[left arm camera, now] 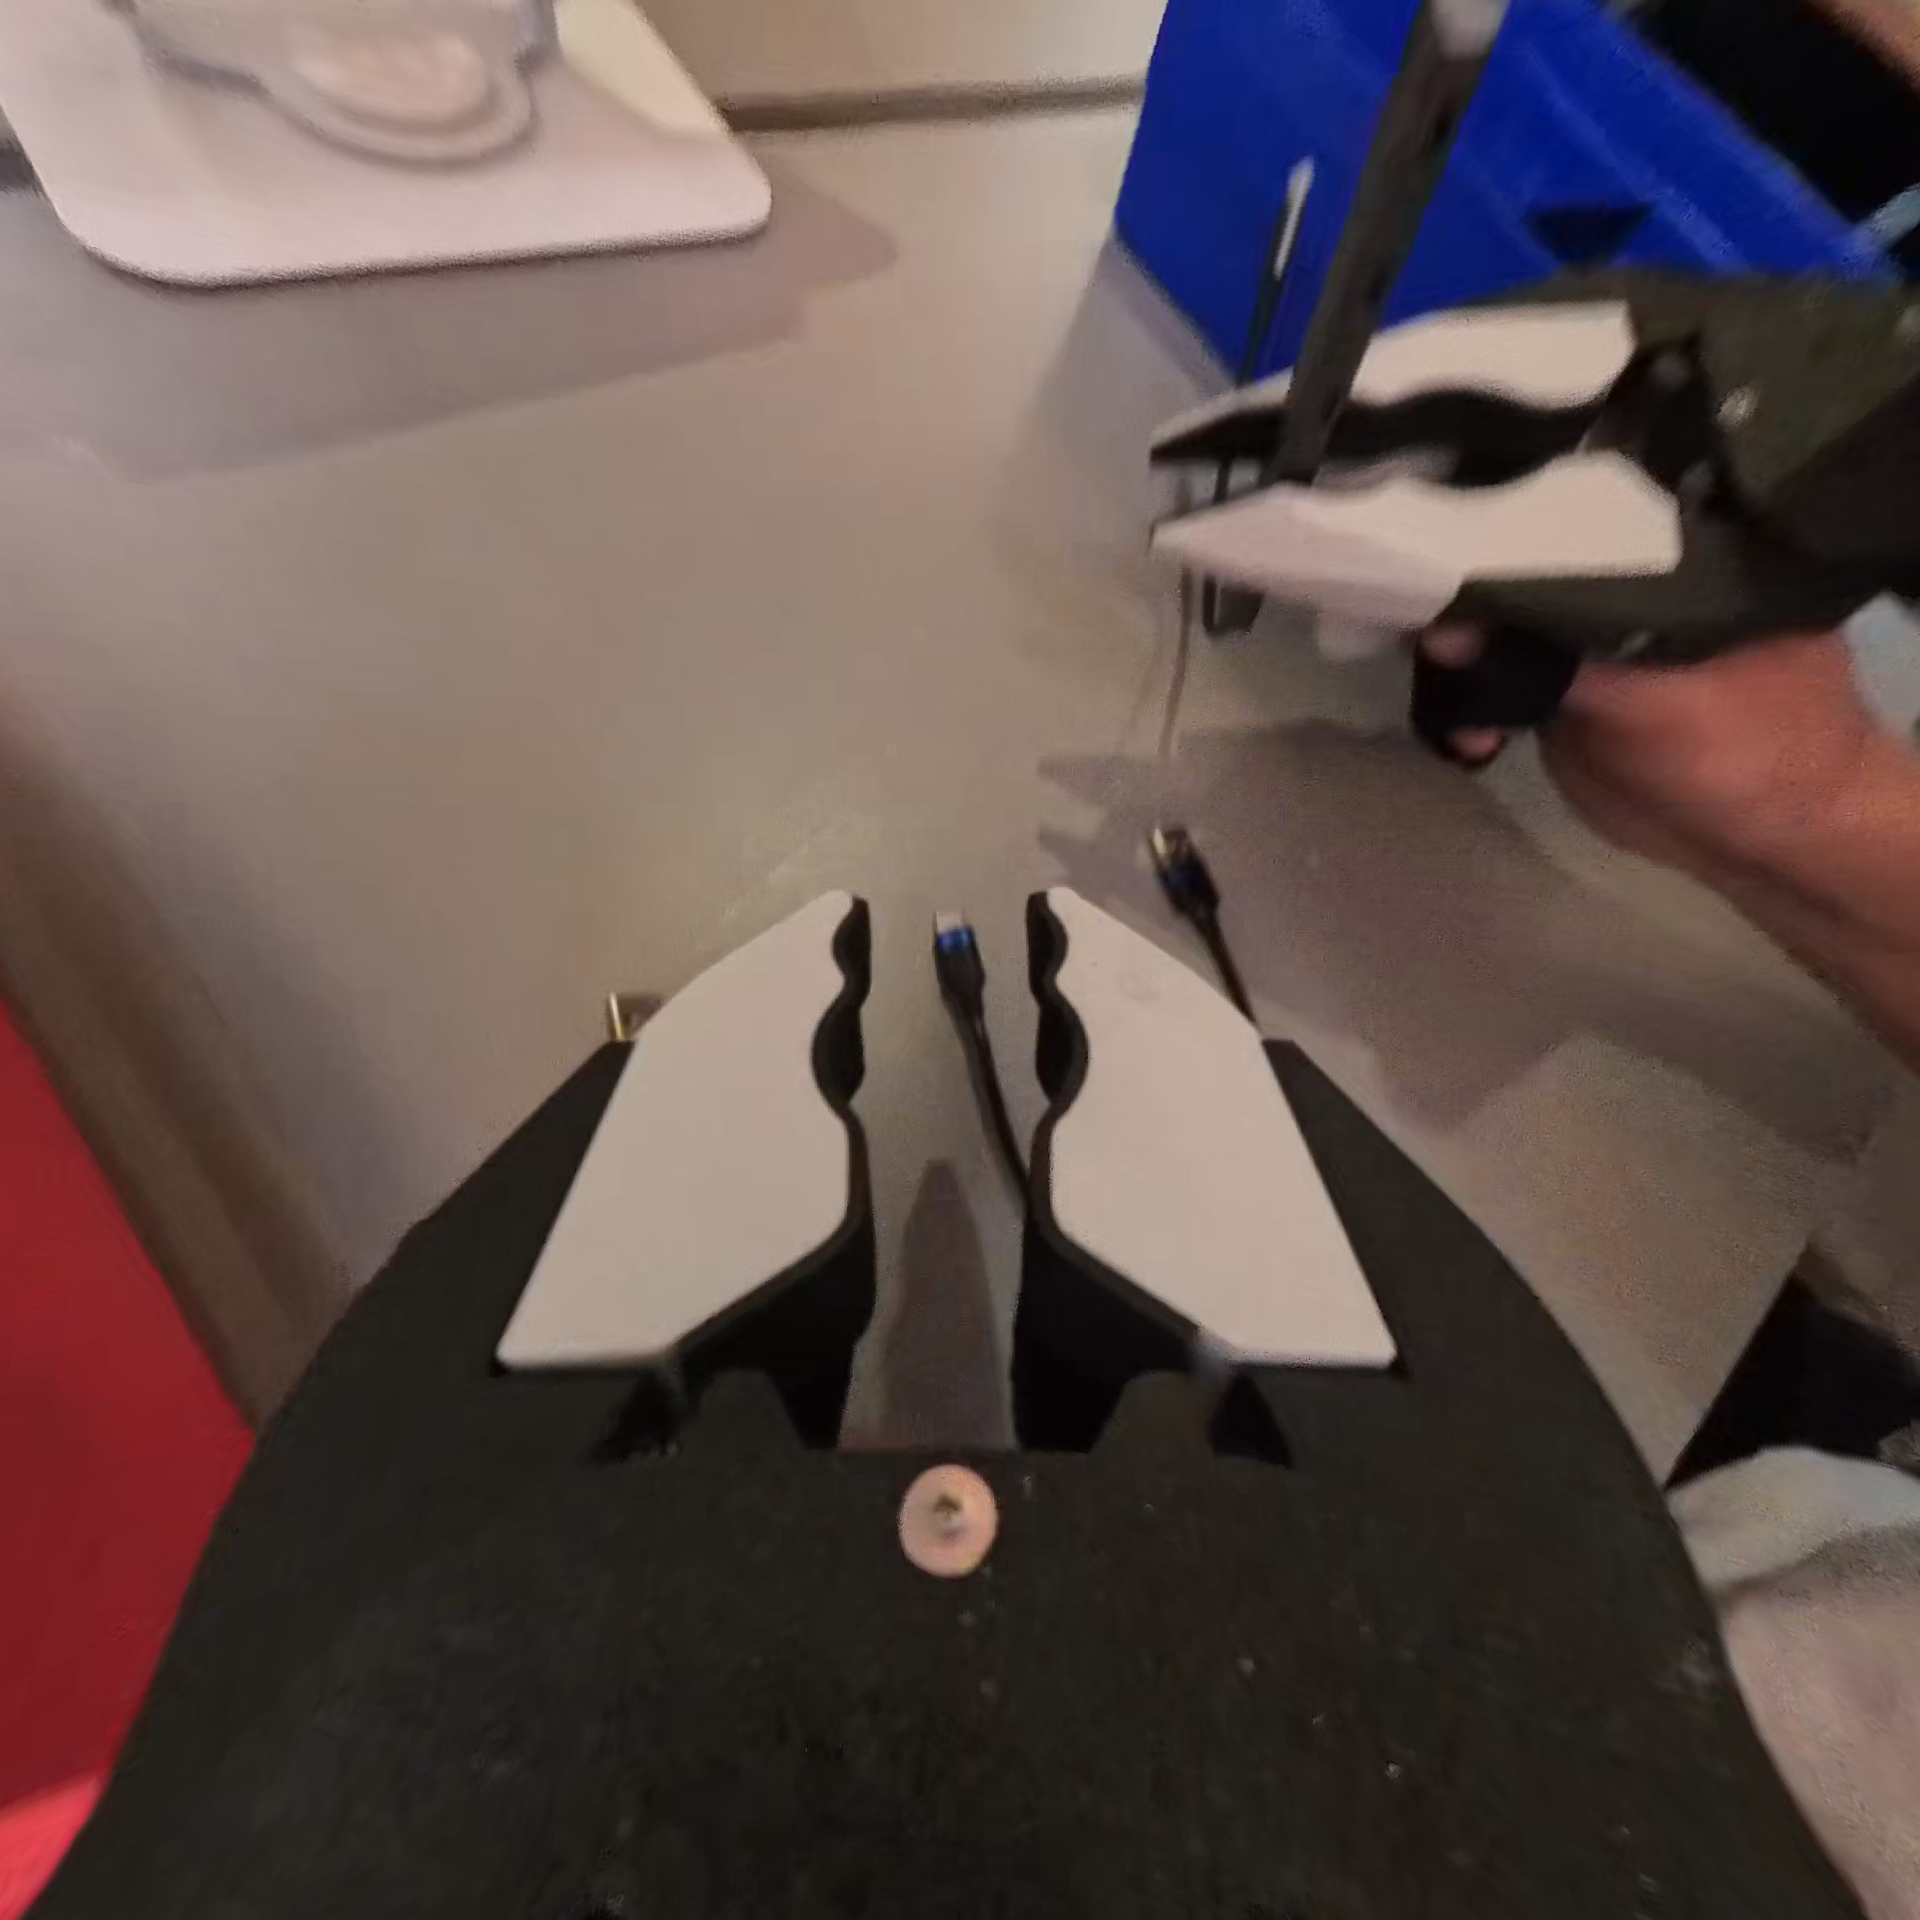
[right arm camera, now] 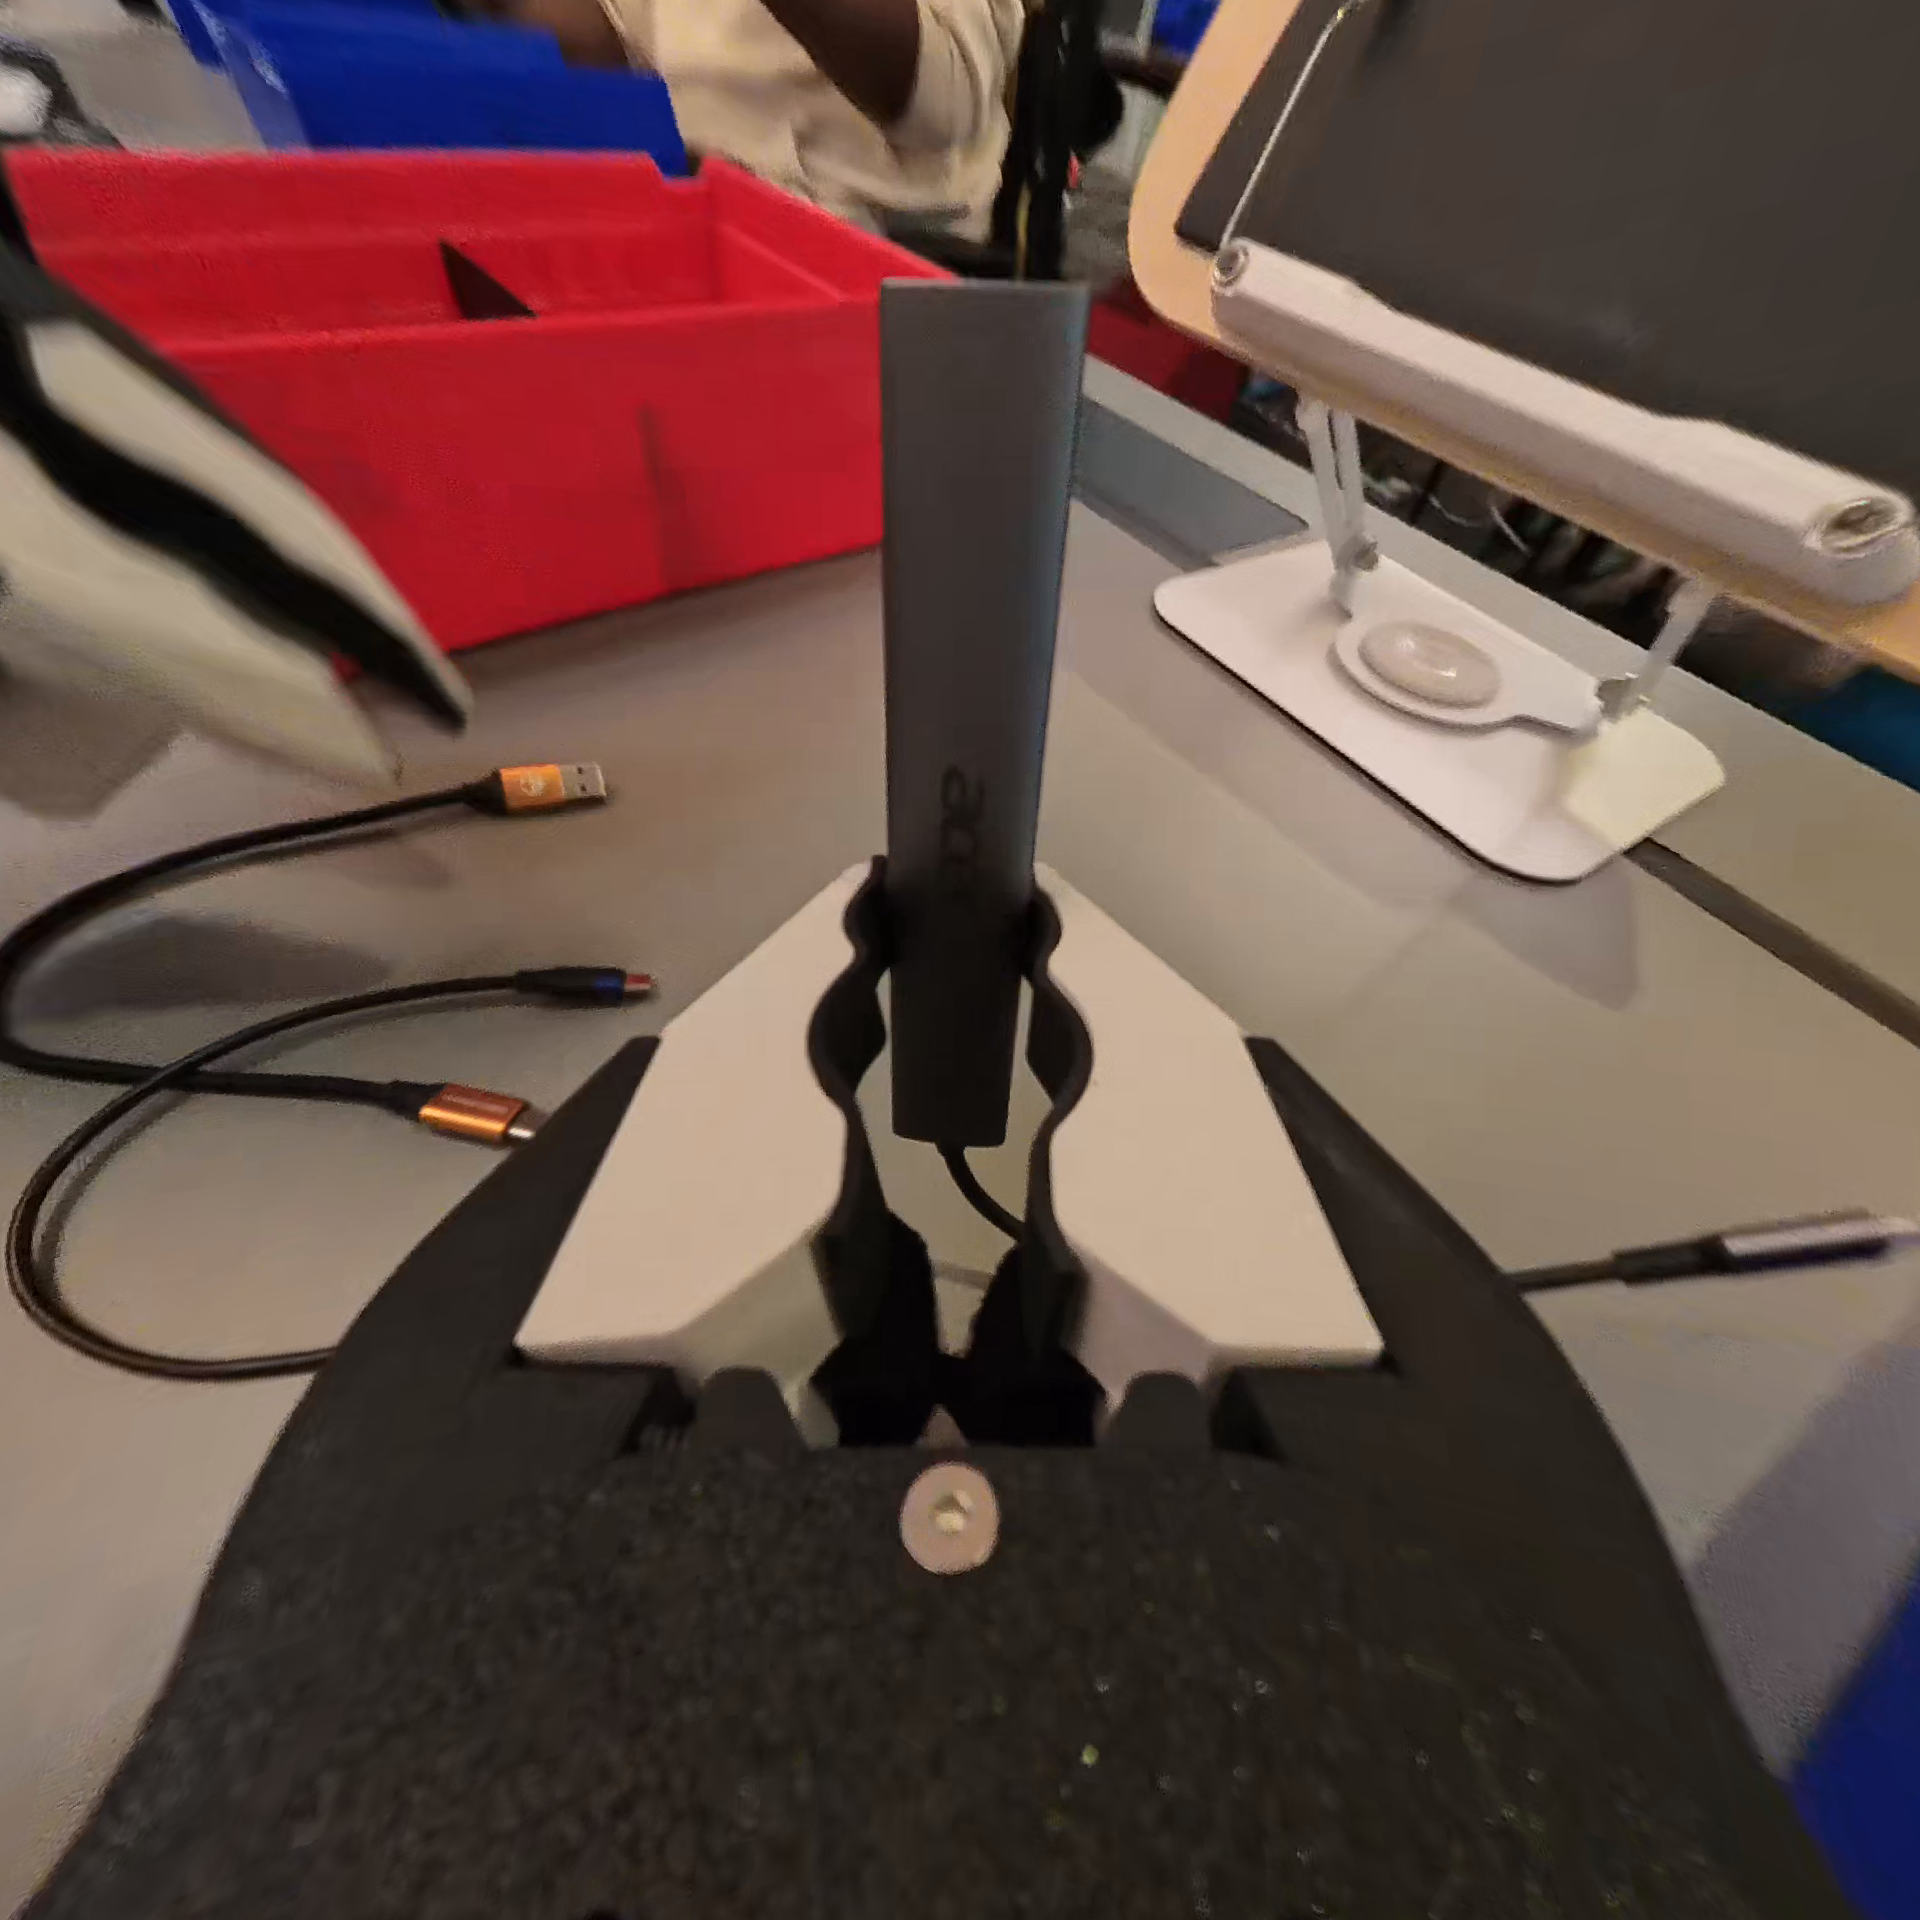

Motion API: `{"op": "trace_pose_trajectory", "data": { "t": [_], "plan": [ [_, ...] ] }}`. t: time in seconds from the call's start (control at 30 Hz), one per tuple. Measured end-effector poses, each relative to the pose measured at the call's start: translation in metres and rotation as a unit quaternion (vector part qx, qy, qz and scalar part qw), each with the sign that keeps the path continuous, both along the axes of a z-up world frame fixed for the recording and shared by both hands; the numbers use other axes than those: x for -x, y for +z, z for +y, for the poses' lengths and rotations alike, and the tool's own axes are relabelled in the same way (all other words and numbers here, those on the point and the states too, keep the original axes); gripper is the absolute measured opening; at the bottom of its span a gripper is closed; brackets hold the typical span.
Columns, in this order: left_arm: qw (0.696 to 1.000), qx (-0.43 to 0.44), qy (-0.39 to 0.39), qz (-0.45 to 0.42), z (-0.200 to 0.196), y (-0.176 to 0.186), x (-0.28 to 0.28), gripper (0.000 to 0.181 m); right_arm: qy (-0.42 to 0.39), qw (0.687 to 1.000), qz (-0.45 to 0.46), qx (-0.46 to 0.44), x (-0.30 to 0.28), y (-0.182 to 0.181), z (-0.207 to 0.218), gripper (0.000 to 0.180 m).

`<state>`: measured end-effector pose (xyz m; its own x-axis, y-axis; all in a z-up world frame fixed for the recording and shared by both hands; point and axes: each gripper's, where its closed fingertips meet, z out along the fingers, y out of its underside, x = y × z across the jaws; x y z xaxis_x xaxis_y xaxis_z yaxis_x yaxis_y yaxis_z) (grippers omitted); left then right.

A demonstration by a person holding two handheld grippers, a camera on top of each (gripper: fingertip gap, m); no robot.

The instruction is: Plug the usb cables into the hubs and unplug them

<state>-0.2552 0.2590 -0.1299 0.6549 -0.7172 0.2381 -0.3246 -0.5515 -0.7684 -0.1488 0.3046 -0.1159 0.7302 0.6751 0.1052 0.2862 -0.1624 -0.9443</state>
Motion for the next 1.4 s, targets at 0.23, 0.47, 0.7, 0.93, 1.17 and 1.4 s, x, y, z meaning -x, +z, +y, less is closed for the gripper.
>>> {"op": "trace_pose_trajectory", "data": {
  "t": [0.23, 0.47, 0.7, 0.93, 1.17, 1.4],
  "plan": [
    [0.992, 0.016, -0.012, 0.128, -0.035, -0.066, -0.008, 0.028, 0.051, 0.991, 0.088, 0.090, 0.019, -0.012, -0.011, 0.021],
    [0.985, -0.067, -0.034, 0.156, -0.030, -0.062, -0.012, 0.008, 0.081, 0.962, 0.084, 0.245, 0.026, -0.023, -0.044, 0.021],
    [0.882, -0.381, -0.067, 0.269, -0.019, 0.021, -0.005, 0.003, 0.070, 0.951, 0.039, 0.299, 0.043, -0.037, -0.061, 0.021],
    [0.863, -0.394, -0.077, 0.306, -0.027, 0.014, 0.002, 0.003, 0.050, 0.955, -0.001, 0.291, 0.059, -0.045, -0.073, 0.021],
    [0.857, -0.393, -0.084, 0.321, -0.032, 0.006, 0.013, 0.003, 0.039, 0.958, -0.019, 0.283, 0.062, -0.047, -0.076, 0.021],
    [0.858, -0.394, -0.082, 0.320, -0.034, 0.010, 0.011, 0.003, 0.041, 0.960, -0.027, 0.277, 0.066, -0.046, -0.076, 0.021]
  ]
}}
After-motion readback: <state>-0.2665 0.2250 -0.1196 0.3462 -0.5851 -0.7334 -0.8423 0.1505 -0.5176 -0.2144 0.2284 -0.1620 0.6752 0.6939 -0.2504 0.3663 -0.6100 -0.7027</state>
